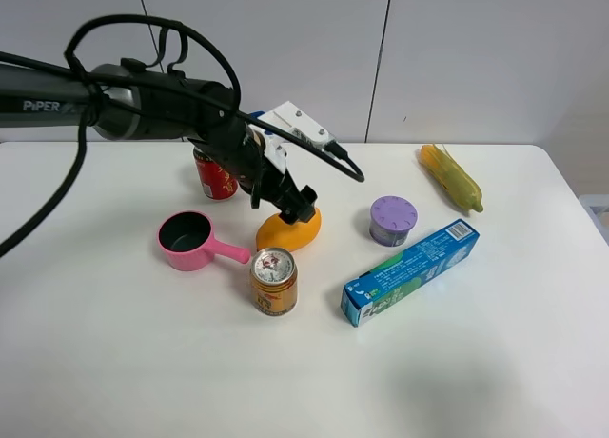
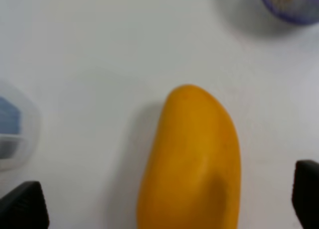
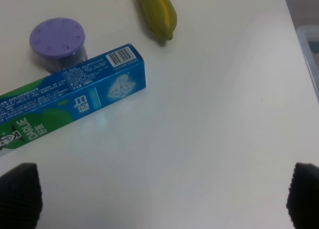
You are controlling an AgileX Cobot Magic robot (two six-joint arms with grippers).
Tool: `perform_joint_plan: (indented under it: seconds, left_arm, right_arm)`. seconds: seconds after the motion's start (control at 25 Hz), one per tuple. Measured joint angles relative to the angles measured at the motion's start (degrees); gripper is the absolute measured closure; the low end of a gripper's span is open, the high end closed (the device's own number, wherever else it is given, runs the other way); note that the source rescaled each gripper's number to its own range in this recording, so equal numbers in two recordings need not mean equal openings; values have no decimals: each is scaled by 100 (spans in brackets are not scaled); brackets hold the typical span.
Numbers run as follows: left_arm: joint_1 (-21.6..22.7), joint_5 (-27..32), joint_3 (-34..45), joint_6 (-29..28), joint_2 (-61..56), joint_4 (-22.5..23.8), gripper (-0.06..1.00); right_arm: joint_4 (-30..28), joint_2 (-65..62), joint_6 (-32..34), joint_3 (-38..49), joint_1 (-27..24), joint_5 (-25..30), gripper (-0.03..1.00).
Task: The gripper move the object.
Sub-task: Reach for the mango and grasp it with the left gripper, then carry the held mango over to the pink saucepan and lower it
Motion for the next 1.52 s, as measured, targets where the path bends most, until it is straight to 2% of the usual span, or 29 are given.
perform_joint_plan:
  seconds: [0.36,0.8,0.84,0.92,0.96,1.0,1.04,1.32,1.52]
  left_arm:
    - [-155,-112,0,354,569,-13,-6]
    - [-155,-499,-49,403,872,-20,-5]
    - [-155,-512,-49,403,872,-26,0]
    - [-155,-512,-49,403,903,-62,25]
    - [-155,-512,-49,403,916,-95,49]
    - [-155,-512,-49,403,937,-127,79]
    - [-155,-512,-49,410,953,-132,94]
    - [-155,-480,-49,410,876,-142,93]
    - [-224,-415,-49,410,24,-137,93]
  right_arm:
    - [0,0,0,0,0,0,-3]
    - [0,0,0,0,0,0,-3]
    - [0,0,0,0,0,0,-3]
    - [0,0,0,0,0,0,-3]
    - [0,0,0,0,0,0,-3]
    - [0,0,0,0,0,0,-3]
    - [0,0,0,0,0,0,-3]
    - [0,0,0,0,0,0,-3]
    - [0,0,0,0,0,0,-3]
